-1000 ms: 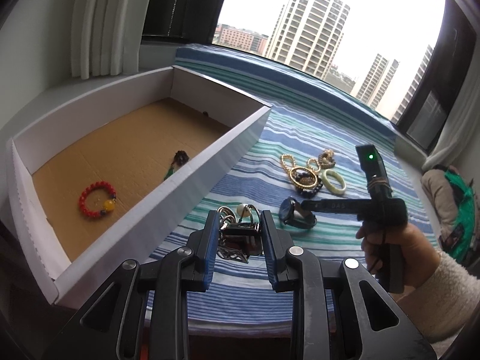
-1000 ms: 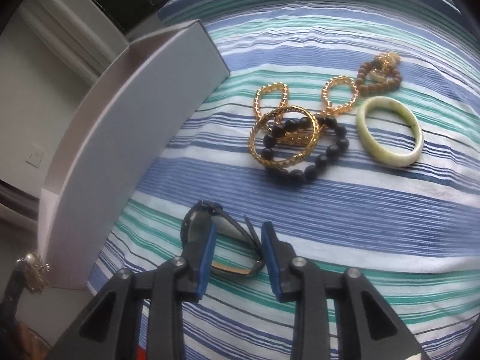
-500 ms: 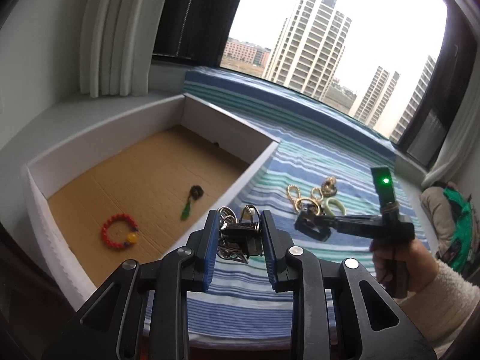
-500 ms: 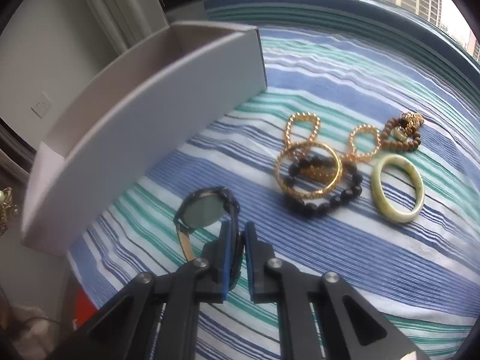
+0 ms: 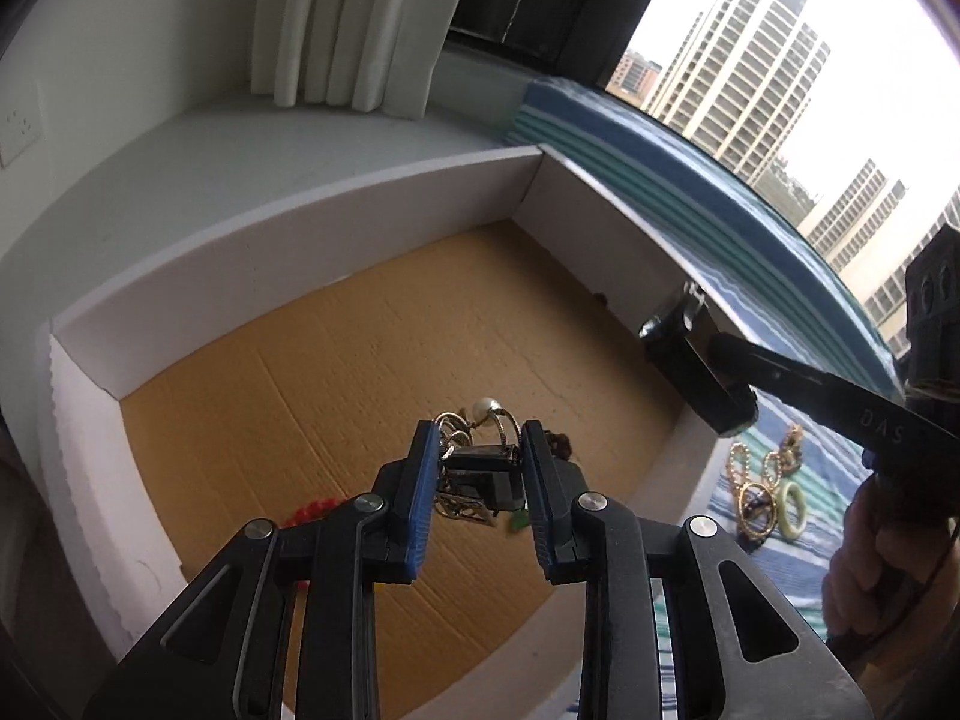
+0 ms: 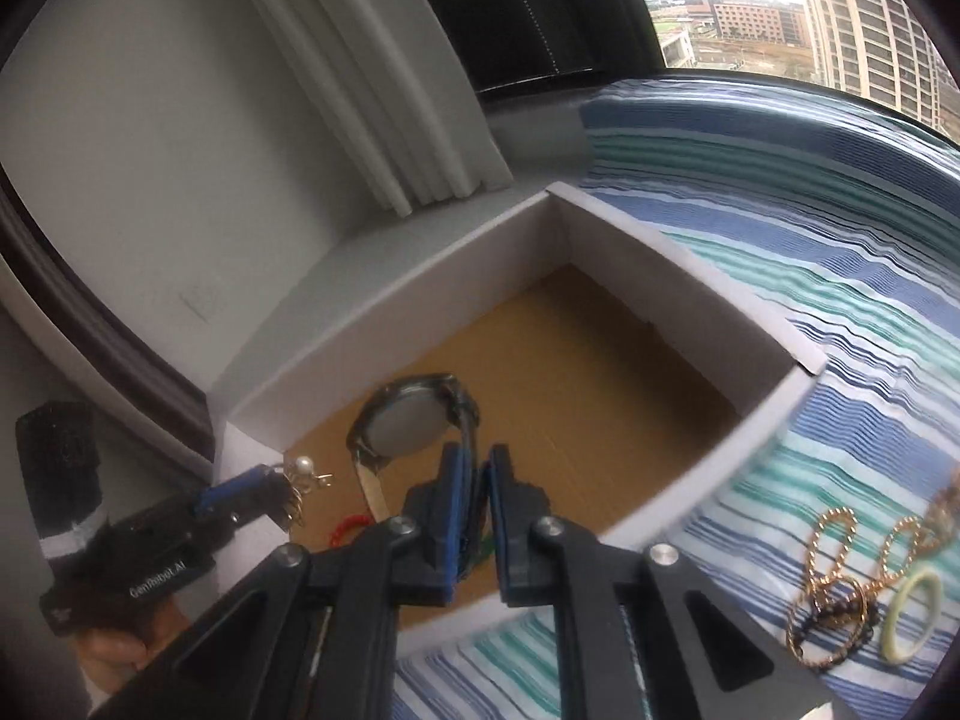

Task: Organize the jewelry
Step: 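Lower keys and watch into the white box and open both grippers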

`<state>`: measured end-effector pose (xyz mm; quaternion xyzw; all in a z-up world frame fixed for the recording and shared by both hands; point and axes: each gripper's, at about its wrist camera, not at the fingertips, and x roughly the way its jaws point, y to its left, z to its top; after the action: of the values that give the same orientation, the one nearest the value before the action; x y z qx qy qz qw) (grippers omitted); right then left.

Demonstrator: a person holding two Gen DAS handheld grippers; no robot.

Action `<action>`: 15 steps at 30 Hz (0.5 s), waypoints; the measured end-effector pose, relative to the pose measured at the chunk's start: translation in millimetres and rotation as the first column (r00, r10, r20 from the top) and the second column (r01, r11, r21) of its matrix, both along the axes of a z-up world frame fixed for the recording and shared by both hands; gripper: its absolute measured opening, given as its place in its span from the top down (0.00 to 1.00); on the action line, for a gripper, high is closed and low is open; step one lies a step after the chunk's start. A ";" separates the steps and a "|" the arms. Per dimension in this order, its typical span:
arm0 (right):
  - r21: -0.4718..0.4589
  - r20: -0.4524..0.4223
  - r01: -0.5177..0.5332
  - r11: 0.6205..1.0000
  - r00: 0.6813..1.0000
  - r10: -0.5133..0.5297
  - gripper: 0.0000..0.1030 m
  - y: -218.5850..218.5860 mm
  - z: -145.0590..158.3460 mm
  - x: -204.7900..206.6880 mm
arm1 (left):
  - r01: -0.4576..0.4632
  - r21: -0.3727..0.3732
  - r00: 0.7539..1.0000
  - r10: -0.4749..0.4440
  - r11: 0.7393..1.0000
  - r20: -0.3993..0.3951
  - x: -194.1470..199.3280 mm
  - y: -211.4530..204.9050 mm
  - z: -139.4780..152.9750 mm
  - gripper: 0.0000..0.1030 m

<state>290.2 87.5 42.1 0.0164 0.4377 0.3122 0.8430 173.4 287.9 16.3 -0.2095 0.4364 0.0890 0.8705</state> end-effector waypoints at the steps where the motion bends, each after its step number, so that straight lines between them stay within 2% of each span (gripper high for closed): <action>1: -0.023 0.008 -0.002 1.000 1.000 0.003 0.92 10.8 -6.9 9.2 | -0.003 0.000 1.000 0.003 1.000 -0.025 6.6 1.4 -7.9 0.74; 6: -0.133 0.011 0.016 0.991 1.000 -0.015 0.92 37.1 -43.4 42.4 | -0.023 -0.022 0.995 0.020 0.999 -0.101 24.5 6.9 -39.4 0.74; 9: -0.127 -0.008 0.027 0.992 1.000 -0.029 0.91 32.8 -54.3 47.6 | -0.042 -0.030 0.990 0.038 0.999 -0.135 26.4 10.9 -52.5 0.73; 11: -0.108 -0.012 0.038 0.993 0.999 -0.039 0.87 28.3 -56.5 47.1 | -0.047 -0.047 0.989 0.040 0.998 -0.140 26.9 13.7 -53.5 0.72; 12: -0.098 -0.012 0.045 0.994 0.999 -0.047 0.84 23.1 -55.4 41.0 | -0.053 -0.025 0.990 0.049 0.998 -0.134 26.0 13.6 -51.0 0.67; 13: -0.081 -0.012 0.052 0.995 0.998 -0.053 0.75 19.0 -54.5 39.7 | -0.054 0.002 0.991 0.054 0.999 -0.126 23.6 9.6 -46.2 0.53; 14: -0.067 -0.007 0.065 0.996 0.998 -0.065 0.68 14.4 -51.7 38.0 | -0.056 0.027 0.991 0.059 0.998 -0.116 20.9 7.0 -42.1 0.45; 15: -0.054 0.006 0.083 0.995 0.997 -0.082 0.51 9.4 -47.2 33.8 | -0.061 0.046 0.993 0.066 0.997 -0.099 17.3 4.5 -37.4 0.32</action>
<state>324.0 96.9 -5.2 0.0109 0.4435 0.2651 0.8561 190.7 292.4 -21.1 -0.1996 0.4708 0.1364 0.8484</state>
